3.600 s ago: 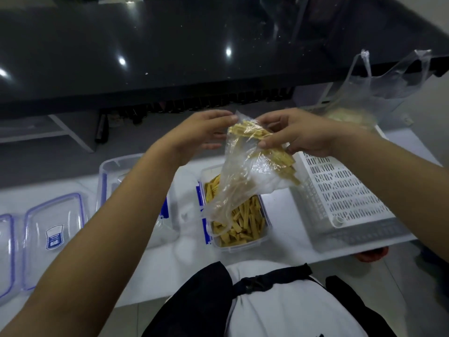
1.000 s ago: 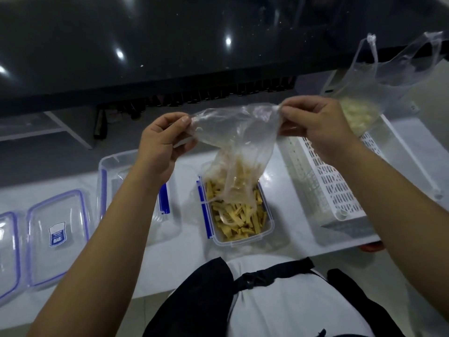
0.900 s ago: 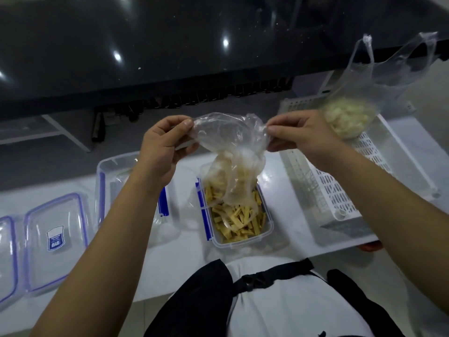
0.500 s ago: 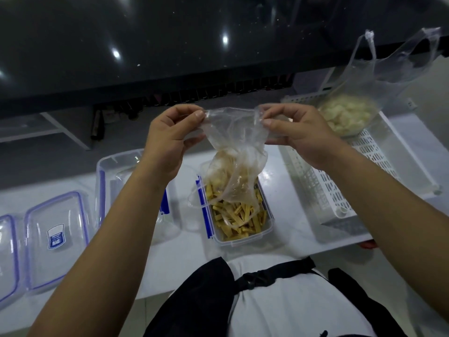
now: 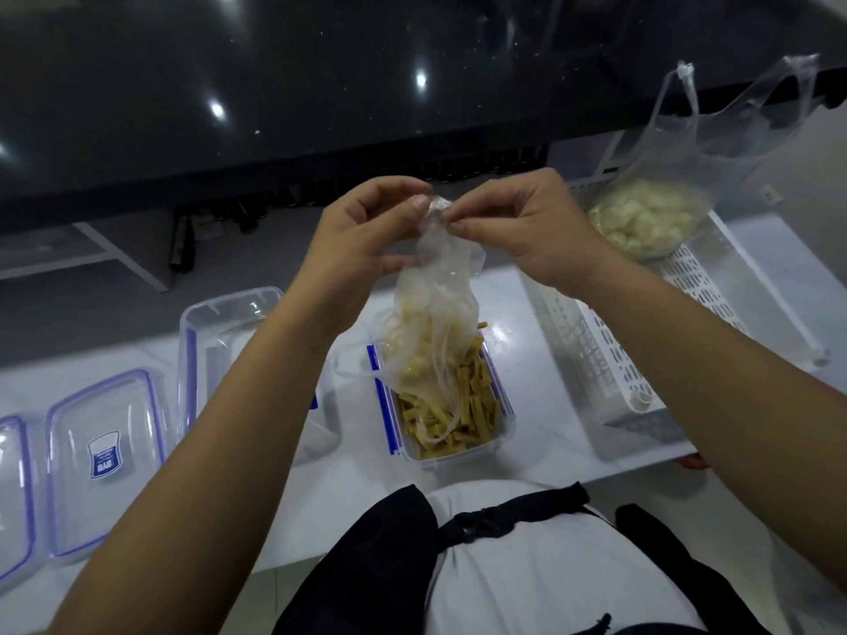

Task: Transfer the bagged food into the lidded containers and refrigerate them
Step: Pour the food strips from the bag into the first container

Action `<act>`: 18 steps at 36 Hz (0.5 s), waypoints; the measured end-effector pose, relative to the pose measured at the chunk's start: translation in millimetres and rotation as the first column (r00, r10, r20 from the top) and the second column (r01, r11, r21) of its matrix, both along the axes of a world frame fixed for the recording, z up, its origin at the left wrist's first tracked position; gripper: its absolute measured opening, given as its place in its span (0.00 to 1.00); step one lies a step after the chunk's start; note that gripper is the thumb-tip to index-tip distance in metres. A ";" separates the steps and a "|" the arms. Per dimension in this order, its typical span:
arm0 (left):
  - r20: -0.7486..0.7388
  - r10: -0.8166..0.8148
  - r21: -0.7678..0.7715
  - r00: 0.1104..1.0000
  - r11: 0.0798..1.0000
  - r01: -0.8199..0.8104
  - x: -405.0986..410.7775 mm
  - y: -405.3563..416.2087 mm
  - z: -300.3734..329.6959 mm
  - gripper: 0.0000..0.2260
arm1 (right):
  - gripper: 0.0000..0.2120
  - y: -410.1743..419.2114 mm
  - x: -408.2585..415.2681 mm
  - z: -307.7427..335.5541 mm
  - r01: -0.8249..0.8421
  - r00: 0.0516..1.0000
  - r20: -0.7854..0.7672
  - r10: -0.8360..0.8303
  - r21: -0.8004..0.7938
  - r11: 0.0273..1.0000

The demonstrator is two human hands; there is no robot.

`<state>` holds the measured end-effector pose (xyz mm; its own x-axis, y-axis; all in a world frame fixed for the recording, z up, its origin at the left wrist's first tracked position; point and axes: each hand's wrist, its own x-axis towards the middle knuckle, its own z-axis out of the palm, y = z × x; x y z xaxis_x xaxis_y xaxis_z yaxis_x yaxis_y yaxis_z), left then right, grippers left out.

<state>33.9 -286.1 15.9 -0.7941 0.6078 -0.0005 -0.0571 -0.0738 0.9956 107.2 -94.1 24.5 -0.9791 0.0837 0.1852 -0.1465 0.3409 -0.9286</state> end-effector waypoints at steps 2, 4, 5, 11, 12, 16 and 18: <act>-0.005 -0.069 -0.088 0.998 0.994 0.069 -1.9 -7.4 -6.6 0.18 | 0.07 2.3 0.9 -0.4 0.013 1.000 -0.005 -0.013 0.009 1.000; 0.004 -0.141 -0.203 0.990 0.969 0.139 -2.7 -13.6 -12.9 0.28 | 0.08 4.3 1.6 -0.4 0.034 0.999 -0.017 -0.034 -0.003 0.999; 0.004 -0.172 -0.246 0.985 0.955 0.168 -2.3 -15.4 -15.2 0.32 | 0.08 4.6 1.6 -0.3 0.044 0.999 -0.023 -0.044 -0.007 0.999; -0.086 -0.238 -0.372 0.967 0.908 0.190 7.5 -2.2 -16.9 0.24 | 0.16 -1.8 -1.7 4.4 0.061 0.998 -0.018 -0.061 -0.043 0.997; -0.106 -0.209 -0.369 0.972 0.916 0.156 8.5 1.2 -17.0 0.21 | 0.17 -3.2 -2.4 5.4 0.064 0.998 -0.021 -0.065 -0.056 0.996; -0.150 -0.088 -0.325 0.985 0.945 0.034 9.4 7.9 -17.0 0.11 | 0.18 -6.6 -1.9 7.6 0.113 0.993 -0.017 -0.115 -0.092 0.989; -0.116 -0.027 -0.277 0.993 0.961 -0.007 7.5 7.3 -17.0 0.11 | 0.22 -3.2 0.6 4.7 0.131 0.991 0.026 -0.129 -0.183 0.974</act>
